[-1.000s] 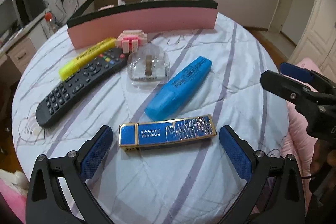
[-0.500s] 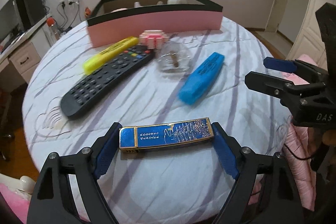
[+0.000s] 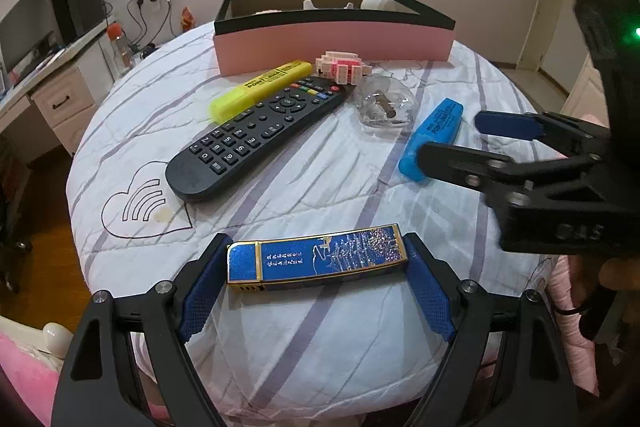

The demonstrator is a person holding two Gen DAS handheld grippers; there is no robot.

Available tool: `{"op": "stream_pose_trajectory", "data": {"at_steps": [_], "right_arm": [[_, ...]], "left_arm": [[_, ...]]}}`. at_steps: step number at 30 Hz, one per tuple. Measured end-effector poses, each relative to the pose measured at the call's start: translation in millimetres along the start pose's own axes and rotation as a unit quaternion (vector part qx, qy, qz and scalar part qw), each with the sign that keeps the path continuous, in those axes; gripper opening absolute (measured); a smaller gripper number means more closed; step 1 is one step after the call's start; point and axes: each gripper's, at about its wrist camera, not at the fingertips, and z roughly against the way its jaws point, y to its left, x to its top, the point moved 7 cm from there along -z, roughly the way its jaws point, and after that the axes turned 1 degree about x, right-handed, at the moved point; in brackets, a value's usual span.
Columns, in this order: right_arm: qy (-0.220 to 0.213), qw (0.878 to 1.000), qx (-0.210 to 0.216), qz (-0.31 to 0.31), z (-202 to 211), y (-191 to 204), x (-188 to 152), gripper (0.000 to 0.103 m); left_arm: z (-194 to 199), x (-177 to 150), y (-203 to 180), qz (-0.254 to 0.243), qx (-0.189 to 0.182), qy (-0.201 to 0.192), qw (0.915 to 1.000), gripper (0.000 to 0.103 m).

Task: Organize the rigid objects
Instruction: 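Grasp the blue-gold lighter box with the left tool while the right tool grasps the blue highlighter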

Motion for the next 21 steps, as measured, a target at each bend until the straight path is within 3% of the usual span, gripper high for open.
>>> {"op": "stream_pose_trajectory", "data": {"at_steps": [5, 8, 13, 16, 21], "right_arm": [[0.014, 0.999, -0.029, 0.007, -18, 1, -3, 0.090], [0.003, 1.000, -0.022, 0.005, -14, -9, -6, 0.088], [0.006, 1.000, -0.015, 0.005, -2, -30, -10, 0.053], [0.008, 1.000, -0.017, -0.010, 7, -44, -13, 0.042], [-0.005, 0.998, -0.032, -0.052, 18, -64, -12, 0.048]], "left_arm": [[-2, 0, 0, -0.003, -0.002, 0.000, 1.0000, 0.090], [-2, -1, 0, -0.007, -0.005, 0.000, 1.0000, 0.095], [-4, -1, -1, -0.008, -0.006, 0.003, 0.9999, 0.099], [-5, -1, -3, -0.010, -0.003, 0.005, 0.9999, 0.101], [-7, 0, -5, -0.011, 0.000, 0.006, 0.9999, 0.102]]}}
